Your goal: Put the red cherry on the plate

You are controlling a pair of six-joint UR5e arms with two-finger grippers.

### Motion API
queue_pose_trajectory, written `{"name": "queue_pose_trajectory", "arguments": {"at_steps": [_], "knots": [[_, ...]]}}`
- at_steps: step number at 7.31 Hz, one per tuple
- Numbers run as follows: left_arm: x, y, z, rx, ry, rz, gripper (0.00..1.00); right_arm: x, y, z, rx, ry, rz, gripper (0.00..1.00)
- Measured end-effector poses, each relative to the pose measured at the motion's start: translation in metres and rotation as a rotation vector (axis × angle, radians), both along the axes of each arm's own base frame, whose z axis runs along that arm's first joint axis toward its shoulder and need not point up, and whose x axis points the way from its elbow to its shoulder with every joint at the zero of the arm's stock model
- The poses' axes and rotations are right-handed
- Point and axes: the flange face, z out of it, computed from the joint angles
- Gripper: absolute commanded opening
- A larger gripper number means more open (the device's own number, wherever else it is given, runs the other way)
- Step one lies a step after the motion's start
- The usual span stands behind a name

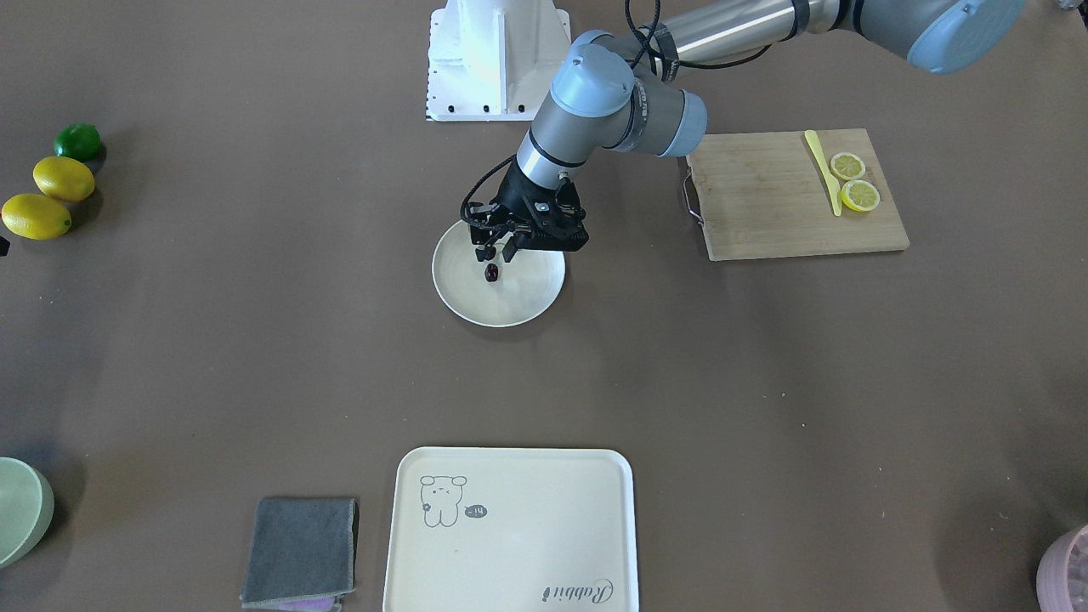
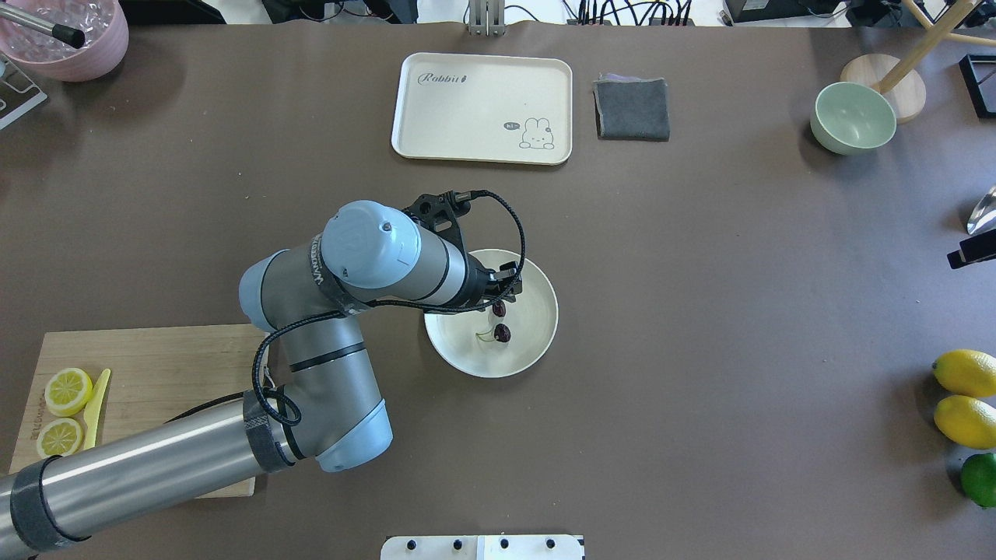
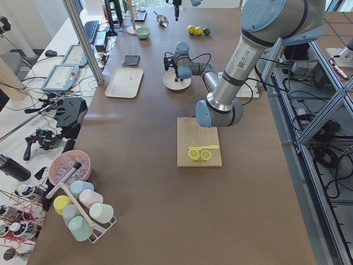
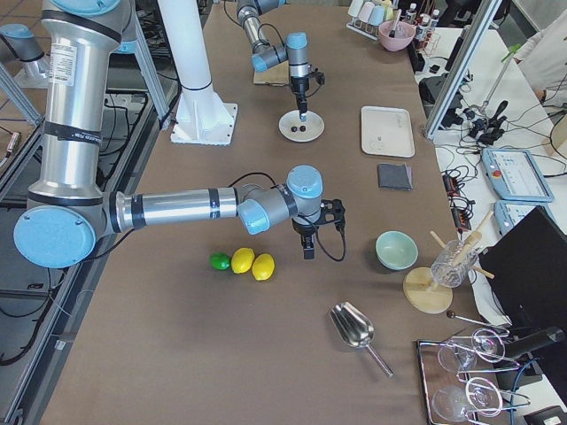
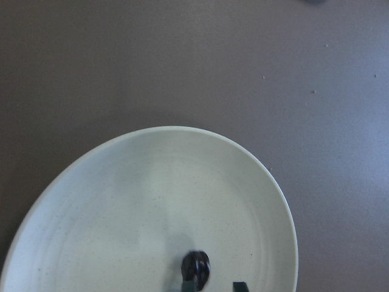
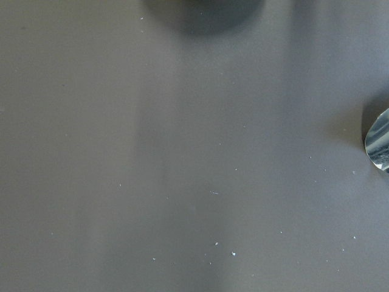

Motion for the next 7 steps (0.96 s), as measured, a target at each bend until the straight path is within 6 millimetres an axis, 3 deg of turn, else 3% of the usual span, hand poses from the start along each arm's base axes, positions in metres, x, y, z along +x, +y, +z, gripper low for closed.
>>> {"name": "queue_pose_trajectory", "arguments": {"at_steps": [1,2,5,7], "knots": [[-0.008,-0.001,-0.001,0.007,0.005,-0.001,0.94,0.002,0.000,0.000,0.001,0.000,0.002,1.00],[-0.031,-0.003,0.005,0.017,0.011,0.002,0.96,0.005,-0.001,0.000,0.004,0.000,0.007,1.00],[-0.147,-0.016,0.040,0.200,-0.170,0.079,0.97,0.020,-0.003,0.003,0.040,0.008,0.004,1.00],[-0.249,-0.054,0.076,0.343,-0.352,0.195,0.97,0.028,-0.003,0.003,0.049,0.010,0.009,1.00]]}}
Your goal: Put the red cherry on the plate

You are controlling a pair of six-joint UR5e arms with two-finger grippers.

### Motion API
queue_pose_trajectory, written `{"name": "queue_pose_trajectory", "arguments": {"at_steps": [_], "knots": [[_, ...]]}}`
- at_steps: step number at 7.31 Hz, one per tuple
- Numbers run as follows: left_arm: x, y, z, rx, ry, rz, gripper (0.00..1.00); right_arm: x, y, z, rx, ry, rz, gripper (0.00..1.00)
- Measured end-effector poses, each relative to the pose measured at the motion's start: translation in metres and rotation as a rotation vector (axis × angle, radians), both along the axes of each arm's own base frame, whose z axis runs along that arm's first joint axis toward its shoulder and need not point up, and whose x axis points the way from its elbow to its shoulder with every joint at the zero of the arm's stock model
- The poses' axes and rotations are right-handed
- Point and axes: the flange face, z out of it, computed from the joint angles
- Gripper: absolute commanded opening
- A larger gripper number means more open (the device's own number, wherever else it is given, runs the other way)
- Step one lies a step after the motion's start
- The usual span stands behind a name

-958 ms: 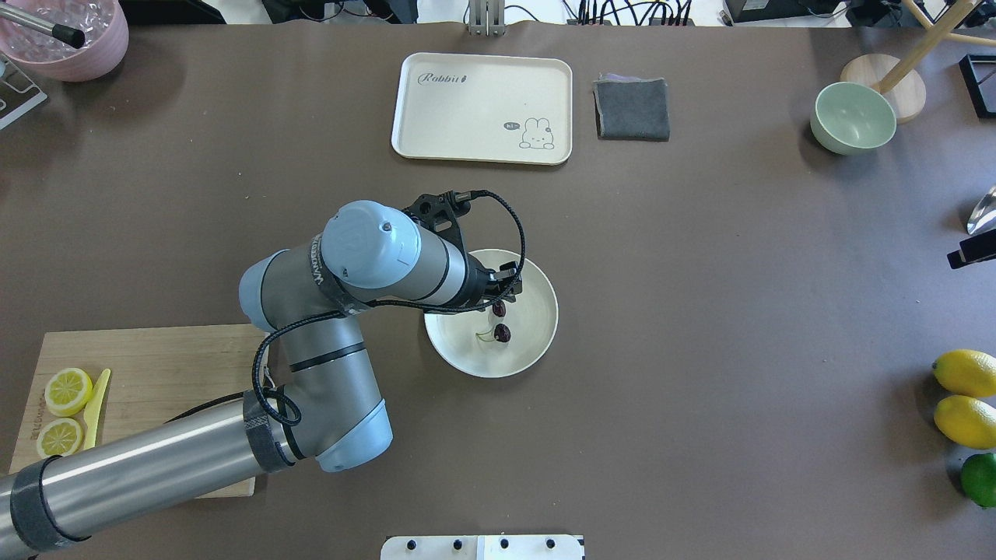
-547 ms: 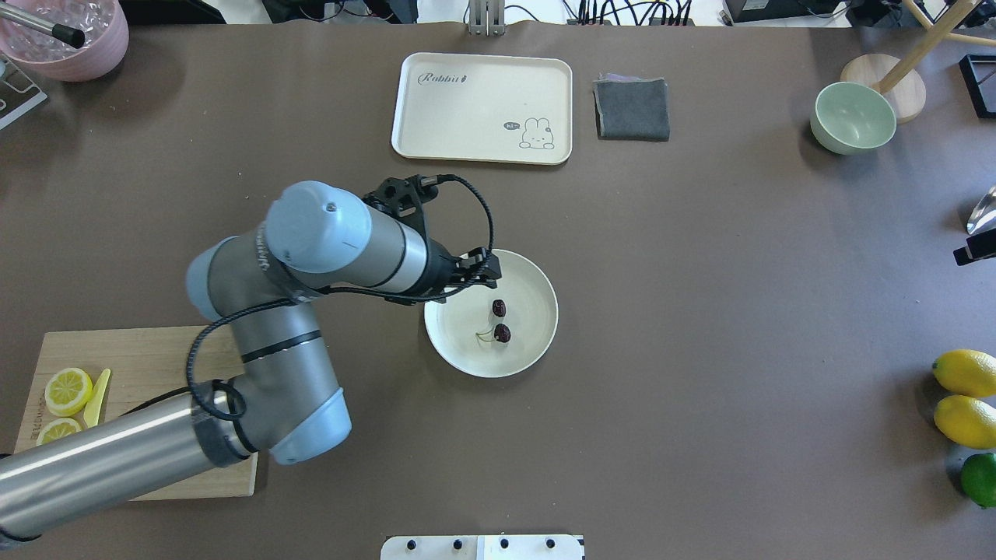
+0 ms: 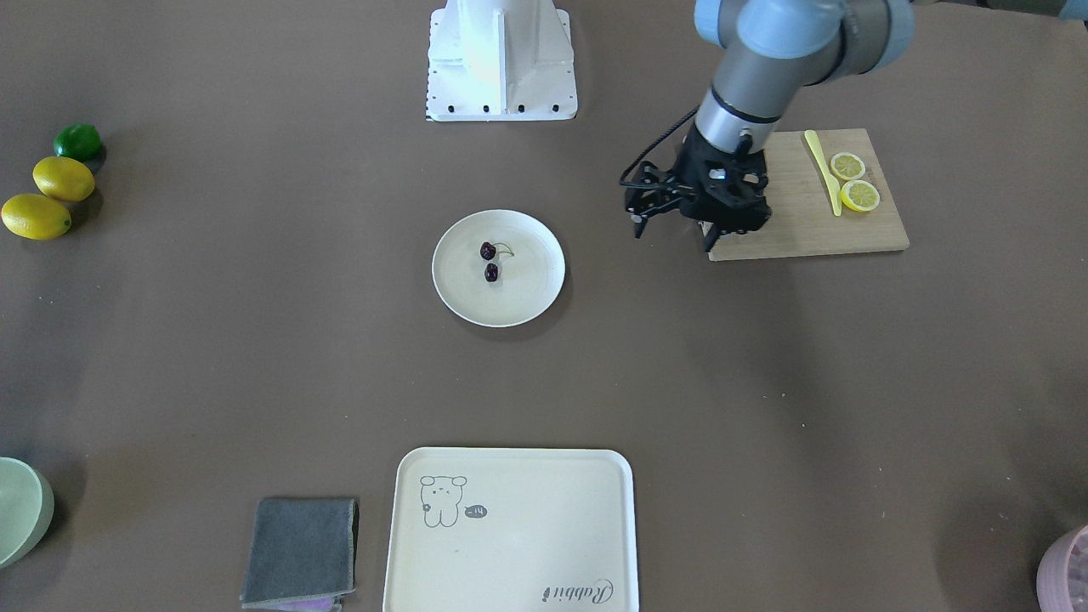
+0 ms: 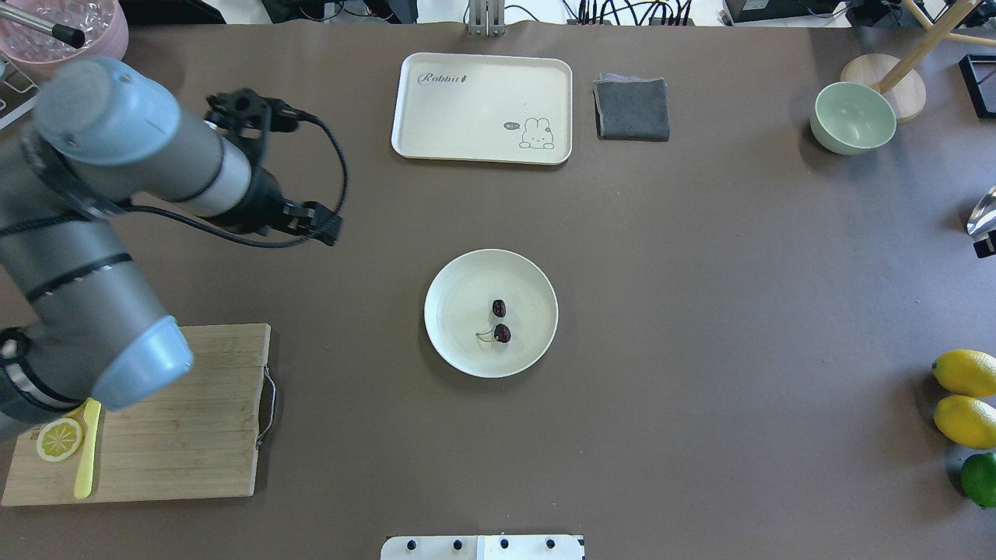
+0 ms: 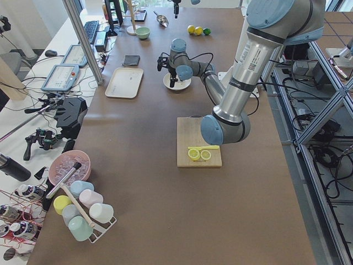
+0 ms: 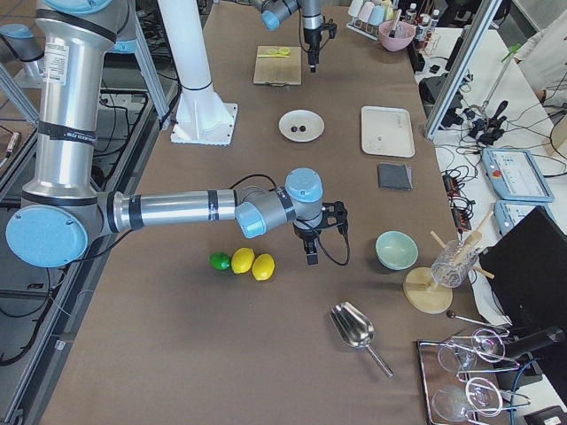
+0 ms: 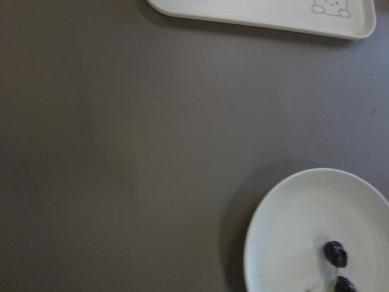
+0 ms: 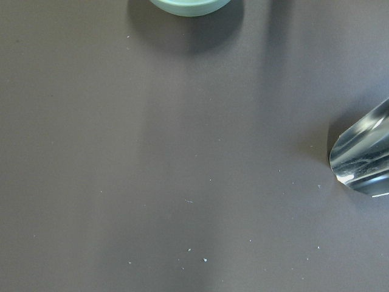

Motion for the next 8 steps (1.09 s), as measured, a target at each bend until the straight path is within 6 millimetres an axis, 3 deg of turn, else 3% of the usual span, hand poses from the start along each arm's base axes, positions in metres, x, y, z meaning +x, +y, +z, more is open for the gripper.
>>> {"name": "queue_pose_trajectory", "arguments": {"at_steps": [2,3,5,6,7,8], "knots": [[-0.117,-0.034,0.073,0.071,-0.076,0.107,0.97,0.003,0.000,0.001,-0.002,0.001,0.005,1.00],[-0.180,-0.046,0.120,0.093,-0.095,0.148,0.97,0.005,0.000,0.002,-0.004,0.001,0.007,1.00],[-0.292,-0.053,0.217,0.145,-0.132,0.217,0.97,0.007,-0.001,0.002,-0.005,0.001,0.011,1.00],[-0.333,-0.041,0.259,0.139,-0.146,0.225,0.97,0.009,0.000,0.003,-0.006,0.001,0.015,1.00],[-0.361,-0.019,0.296,0.111,-0.152,0.214,0.97,0.013,0.002,0.004,-0.005,-0.004,0.018,1.00],[-0.374,-0.002,0.320,0.090,-0.154,0.207,0.97,0.021,0.003,0.004,-0.001,-0.014,0.020,1.00]]}}
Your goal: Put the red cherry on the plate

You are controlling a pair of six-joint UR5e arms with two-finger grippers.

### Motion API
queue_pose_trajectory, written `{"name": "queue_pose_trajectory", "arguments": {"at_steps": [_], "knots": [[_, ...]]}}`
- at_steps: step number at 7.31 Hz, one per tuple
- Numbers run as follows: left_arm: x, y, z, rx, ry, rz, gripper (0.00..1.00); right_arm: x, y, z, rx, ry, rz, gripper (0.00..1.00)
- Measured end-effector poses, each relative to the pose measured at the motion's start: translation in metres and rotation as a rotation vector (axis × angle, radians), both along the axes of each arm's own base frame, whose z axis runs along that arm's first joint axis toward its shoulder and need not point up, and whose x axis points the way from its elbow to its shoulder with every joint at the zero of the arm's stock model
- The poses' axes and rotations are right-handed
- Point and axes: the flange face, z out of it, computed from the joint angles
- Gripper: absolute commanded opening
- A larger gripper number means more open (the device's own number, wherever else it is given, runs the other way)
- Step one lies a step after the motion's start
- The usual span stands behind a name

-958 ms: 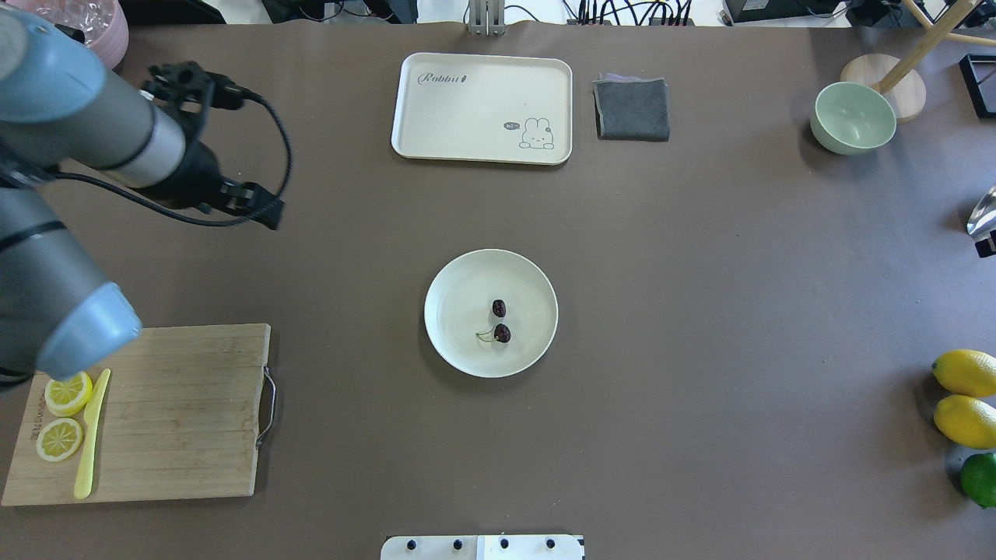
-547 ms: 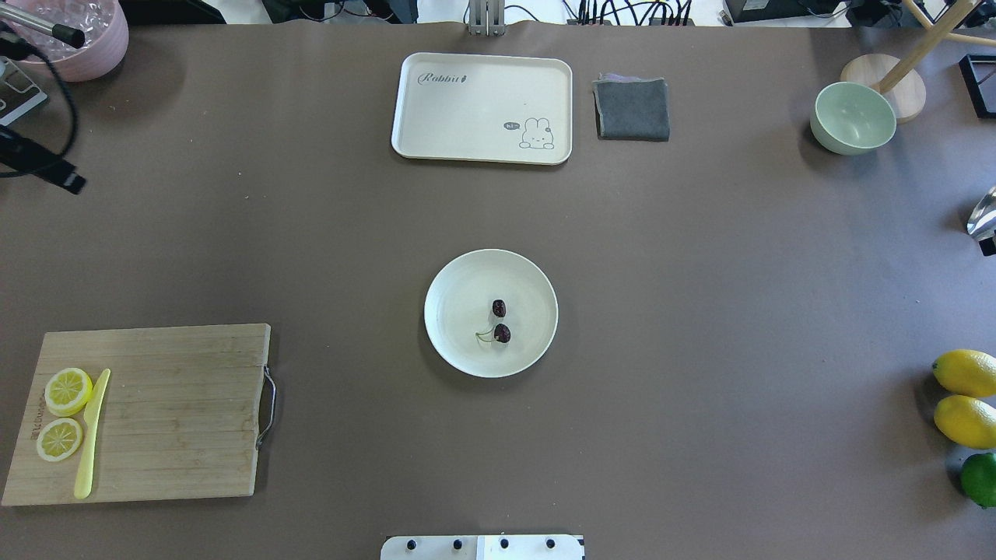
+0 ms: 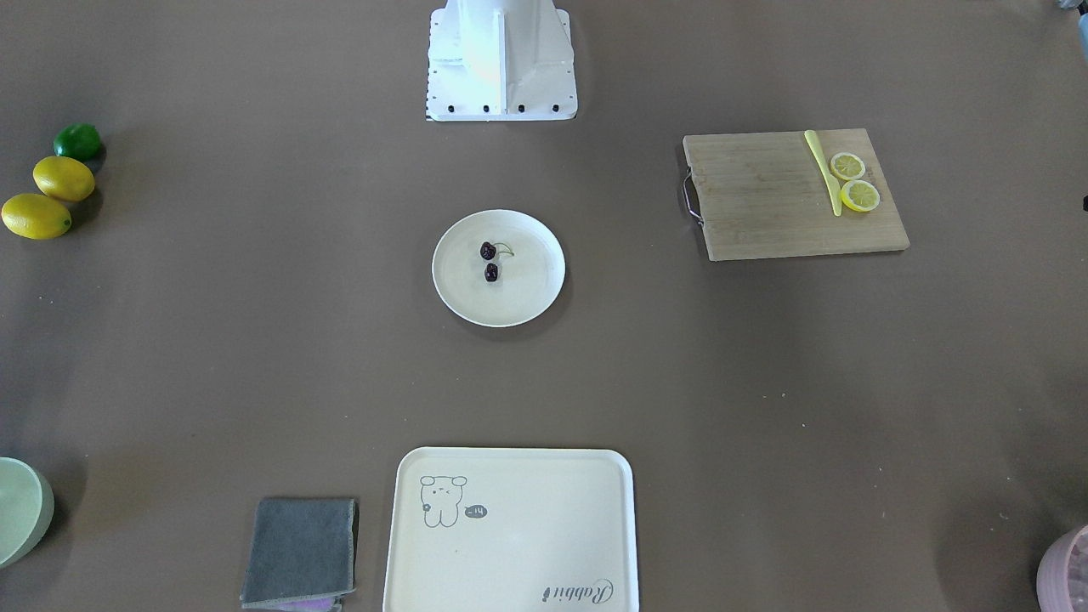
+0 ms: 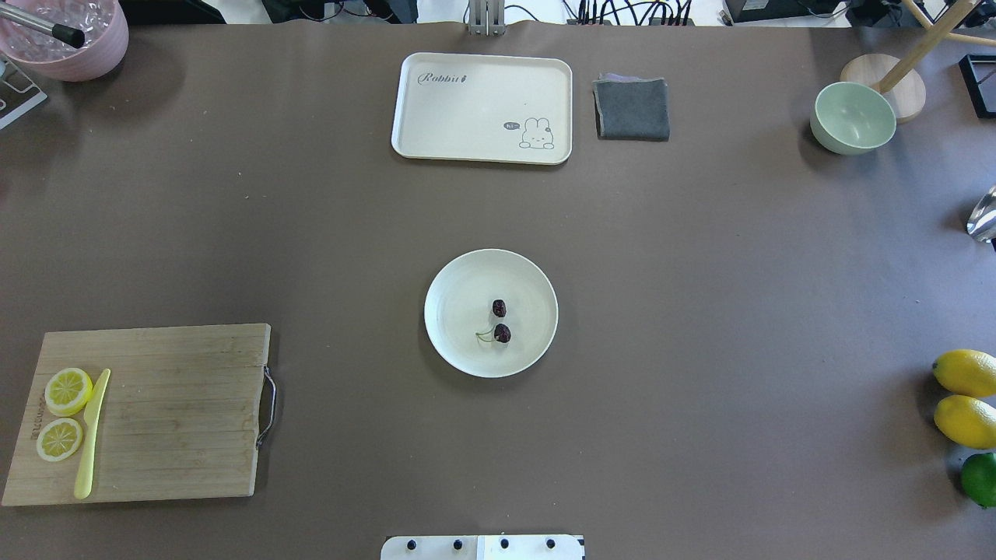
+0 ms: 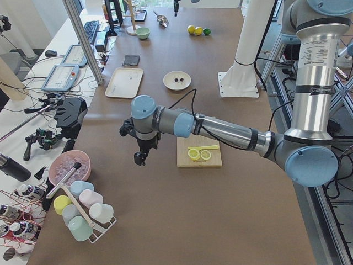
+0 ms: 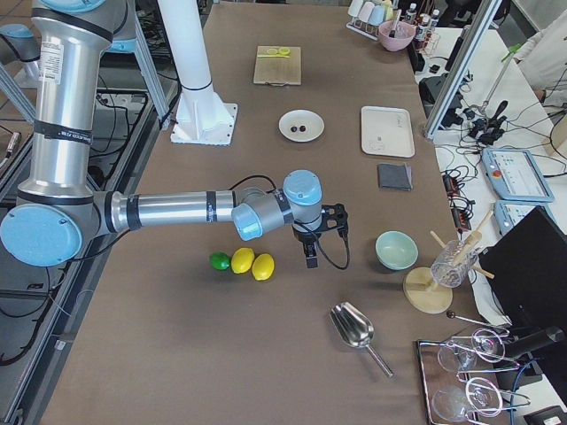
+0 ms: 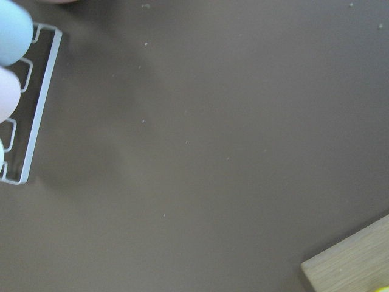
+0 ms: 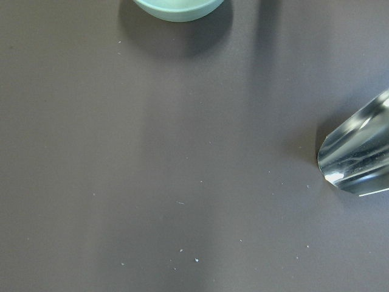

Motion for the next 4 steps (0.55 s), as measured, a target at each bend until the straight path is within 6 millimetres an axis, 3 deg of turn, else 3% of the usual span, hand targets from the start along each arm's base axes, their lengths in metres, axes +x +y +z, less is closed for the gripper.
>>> {"name": "queue_pose_trajectory", "arguments": {"at_steps": [2,4], "knots": [[-0.006,0.018,0.024,-0.037,-0.005,-0.009,0.97,0.026,0.008,0.009,0.011,0.004,0.000,1.00],[-0.007,0.021,0.030,-0.057,-0.008,-0.012,0.97,0.072,0.016,0.021,0.022,0.040,-0.022,1.00]]}}
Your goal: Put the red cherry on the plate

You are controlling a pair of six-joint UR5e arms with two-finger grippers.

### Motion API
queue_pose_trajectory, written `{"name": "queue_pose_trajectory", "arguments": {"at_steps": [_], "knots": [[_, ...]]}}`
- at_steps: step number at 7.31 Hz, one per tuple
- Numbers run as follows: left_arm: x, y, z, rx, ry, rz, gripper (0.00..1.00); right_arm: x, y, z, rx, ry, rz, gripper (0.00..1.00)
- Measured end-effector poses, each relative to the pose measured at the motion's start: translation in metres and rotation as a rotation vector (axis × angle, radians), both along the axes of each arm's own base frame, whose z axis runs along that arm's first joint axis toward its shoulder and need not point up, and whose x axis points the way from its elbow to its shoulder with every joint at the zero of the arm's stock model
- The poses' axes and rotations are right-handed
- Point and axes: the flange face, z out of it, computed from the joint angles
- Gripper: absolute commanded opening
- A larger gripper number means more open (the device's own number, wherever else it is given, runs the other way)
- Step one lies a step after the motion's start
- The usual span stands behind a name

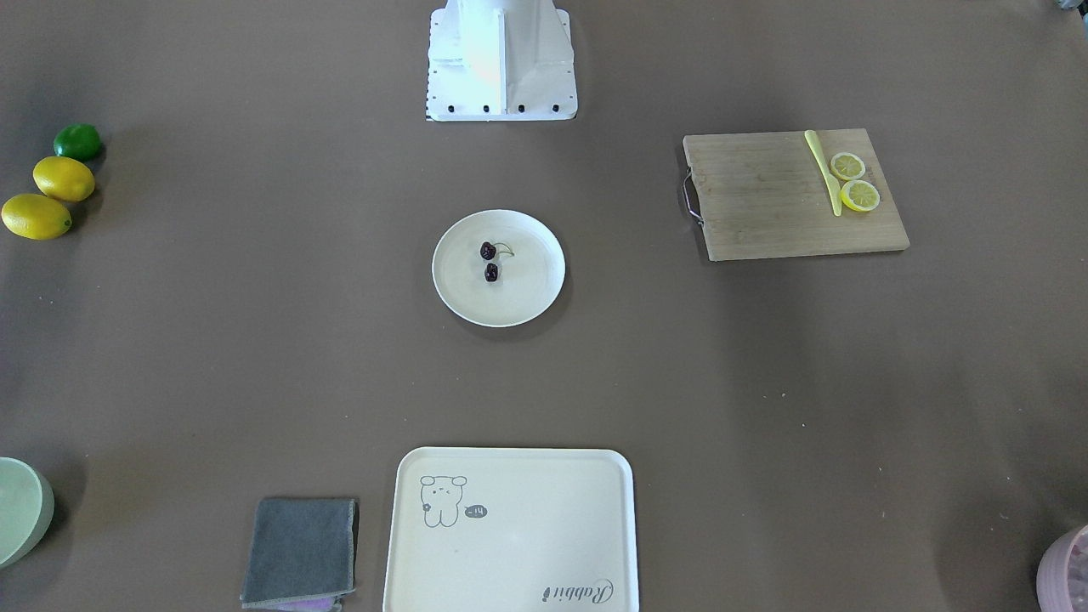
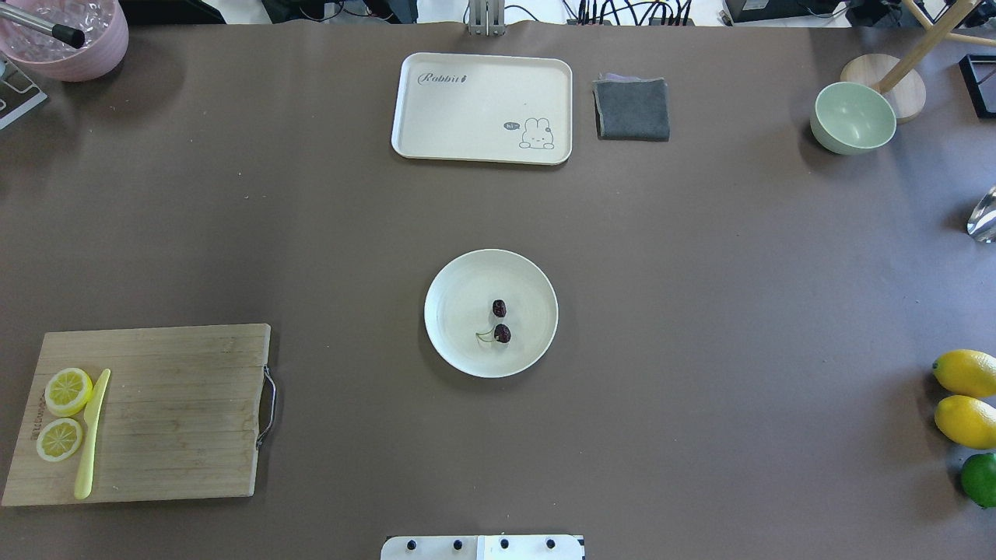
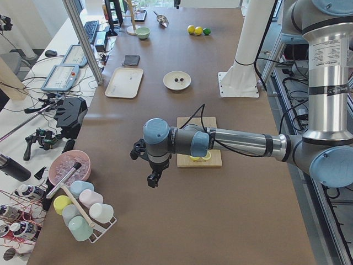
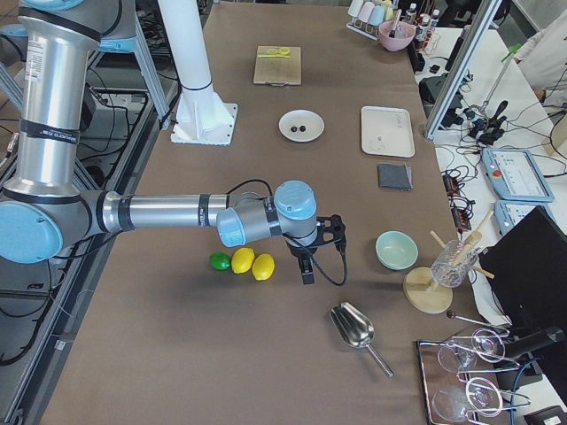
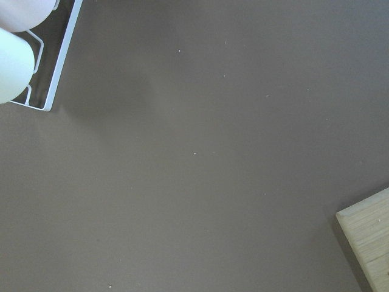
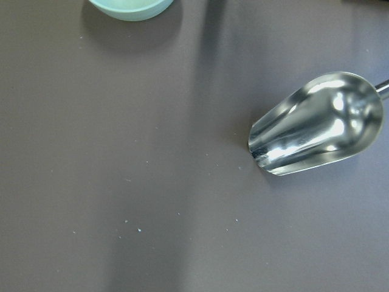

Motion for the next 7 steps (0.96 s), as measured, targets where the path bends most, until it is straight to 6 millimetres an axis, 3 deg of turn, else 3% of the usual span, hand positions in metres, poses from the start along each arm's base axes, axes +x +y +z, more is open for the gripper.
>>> {"name": "queue_pose_trajectory", "arguments": {"at_steps": [2,7], "knots": [[0.000,0.001,0.005,-0.012,0.000,-0.001,0.97,0.025,0.008,0.002,-0.009,0.016,-0.005,1.00],[0.000,0.001,0.002,-0.001,-0.003,0.003,0.97,0.033,0.015,0.007,-0.029,0.026,0.002,1.00]]}}
